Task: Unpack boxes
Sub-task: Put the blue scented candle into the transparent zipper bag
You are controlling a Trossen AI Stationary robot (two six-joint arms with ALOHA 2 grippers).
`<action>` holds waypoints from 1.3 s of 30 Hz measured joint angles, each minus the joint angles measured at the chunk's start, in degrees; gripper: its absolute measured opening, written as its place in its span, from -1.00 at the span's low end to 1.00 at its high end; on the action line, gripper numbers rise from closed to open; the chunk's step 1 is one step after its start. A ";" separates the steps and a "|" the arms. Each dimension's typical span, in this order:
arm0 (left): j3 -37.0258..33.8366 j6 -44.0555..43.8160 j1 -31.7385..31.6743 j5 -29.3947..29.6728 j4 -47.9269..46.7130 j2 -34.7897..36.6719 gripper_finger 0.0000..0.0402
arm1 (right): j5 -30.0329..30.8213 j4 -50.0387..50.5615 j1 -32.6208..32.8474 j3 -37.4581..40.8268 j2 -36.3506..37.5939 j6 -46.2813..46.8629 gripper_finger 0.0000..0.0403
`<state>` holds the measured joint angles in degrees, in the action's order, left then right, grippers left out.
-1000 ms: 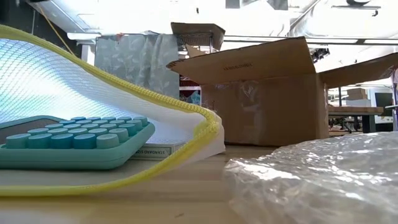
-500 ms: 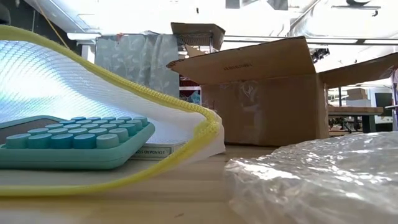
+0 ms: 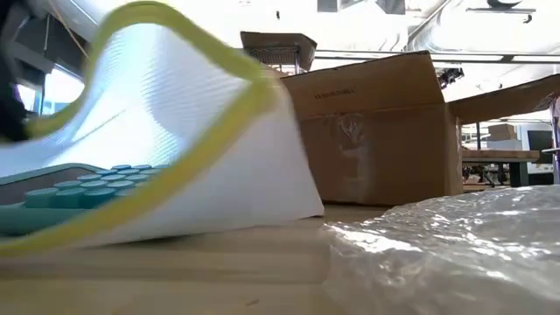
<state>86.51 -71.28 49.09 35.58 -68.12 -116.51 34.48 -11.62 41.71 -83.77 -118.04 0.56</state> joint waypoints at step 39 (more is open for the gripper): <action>13.44 10.44 -2.06 2.71 0.68 0.17 -1.00 | 8.98 14.87 -3.47 -0.59 -10.07 -11.54 -0.08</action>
<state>99.95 -60.84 47.03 38.28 -67.43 -116.33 43.45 3.25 38.25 -84.36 -128.11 -10.98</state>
